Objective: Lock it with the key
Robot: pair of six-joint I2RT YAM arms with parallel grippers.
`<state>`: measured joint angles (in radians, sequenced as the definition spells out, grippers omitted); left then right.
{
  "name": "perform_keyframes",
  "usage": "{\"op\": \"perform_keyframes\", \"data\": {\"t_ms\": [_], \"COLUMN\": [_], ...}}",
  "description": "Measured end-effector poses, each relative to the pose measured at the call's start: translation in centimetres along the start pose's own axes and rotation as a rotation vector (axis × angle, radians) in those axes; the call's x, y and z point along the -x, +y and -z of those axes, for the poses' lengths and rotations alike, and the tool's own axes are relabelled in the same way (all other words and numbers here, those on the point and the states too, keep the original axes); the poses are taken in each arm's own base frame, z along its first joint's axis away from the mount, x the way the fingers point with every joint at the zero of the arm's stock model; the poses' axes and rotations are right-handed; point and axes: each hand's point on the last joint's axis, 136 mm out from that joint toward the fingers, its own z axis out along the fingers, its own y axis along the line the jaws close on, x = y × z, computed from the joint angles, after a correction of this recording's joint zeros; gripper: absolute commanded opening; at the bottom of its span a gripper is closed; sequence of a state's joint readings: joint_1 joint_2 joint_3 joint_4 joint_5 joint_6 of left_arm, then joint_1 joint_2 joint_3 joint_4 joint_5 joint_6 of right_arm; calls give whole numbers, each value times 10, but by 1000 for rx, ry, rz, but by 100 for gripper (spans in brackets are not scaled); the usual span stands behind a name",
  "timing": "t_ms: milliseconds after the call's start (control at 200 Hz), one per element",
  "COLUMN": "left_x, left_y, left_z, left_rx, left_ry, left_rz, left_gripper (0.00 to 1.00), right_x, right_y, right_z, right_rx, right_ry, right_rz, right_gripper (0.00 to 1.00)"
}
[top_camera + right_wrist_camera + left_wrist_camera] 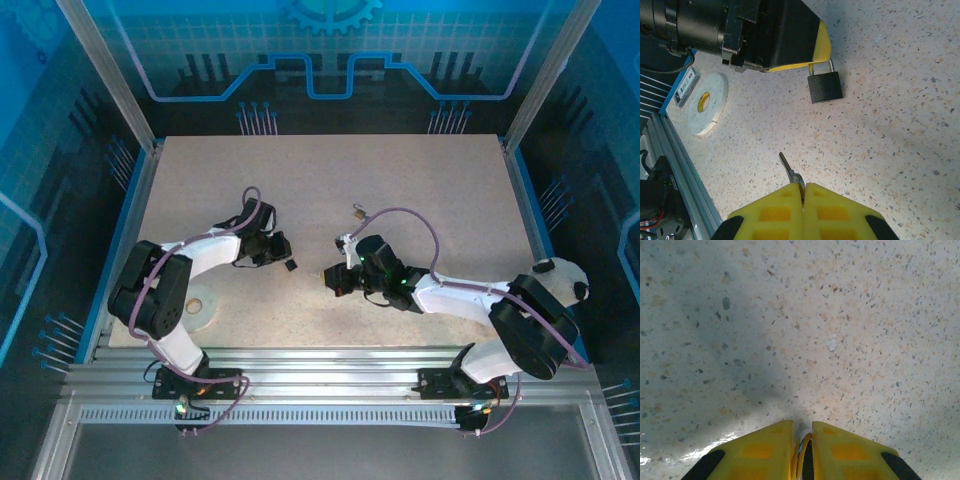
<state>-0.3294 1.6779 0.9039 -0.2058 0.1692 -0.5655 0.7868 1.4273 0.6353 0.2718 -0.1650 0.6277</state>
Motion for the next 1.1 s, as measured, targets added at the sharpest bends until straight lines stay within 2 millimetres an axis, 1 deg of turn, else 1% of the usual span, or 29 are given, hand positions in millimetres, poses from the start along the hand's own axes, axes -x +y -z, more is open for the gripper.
{"op": "perform_keyframes", "data": {"t_ms": [215,480,610,670,680,701,716,851,861,876,886,926,971,981,991,1046,1071,1101], "left_x": [7,11,14,15,16,16,16,24,24,25,25,25,23,21,21,14,11,8], "left_y": [-3,0,1,-3,-3,-5,-5,-19,-20,-21,-21,-22,-22,-22,-22,-20,-19,-18], "left_z": [0,1,5,17,19,25,30,72,74,77,79,87,91,92,93,97,99,101], "left_rx": [-2,6,5,-15,-17,-27,-33,-101,-105,-110,-113,-124,-127,-128,-129,-125,-122,-119], "left_ry": [-7,-18,-35,-73,-79,-96,-111,-237,-244,-257,-263,-289,-304,-309,-313,-329,-337,-347], "left_rz": [2,12,20,17,19,14,19,7,7,7,10,11,10,7,6,-2,-4,-8], "left_gripper": [18,17,23,29,32,41,44,49,52,61,64,68,70,77,81,86,95,97], "right_x": [0,-3,-8,-11,-11,-11,-11,-5,-4,-3,-3,0,3,3,4,4,5,5], "right_y": [0,-1,-5,-7,-8,-9,-9,-14,-15,-15,-15,-18,-20,-21,-21,-25,-26,-29], "right_z": [0,-2,-7,-10,-11,-13,-13,-25,-26,-28,-28,-33,-39,-40,-41,-47,-49,-52], "right_rx": [0,-3,-11,-19,-21,-24,-26,-55,-58,-61,-62,-76,-87,-89,-90,-108,-113,-124], "right_ry": [0,8,25,35,36,39,39,34,34,34,33,29,26,26,25,24,25,24], "right_rz": [0,-1,-8,-15,-16,-20,-20,-44,-46,-50,-53,-65,-79,-84,-86,-108,-116,-130], "right_gripper": [0,0,0,0,0,0,0,0,0,0,0,0,0,0,0,0,0,0]}}
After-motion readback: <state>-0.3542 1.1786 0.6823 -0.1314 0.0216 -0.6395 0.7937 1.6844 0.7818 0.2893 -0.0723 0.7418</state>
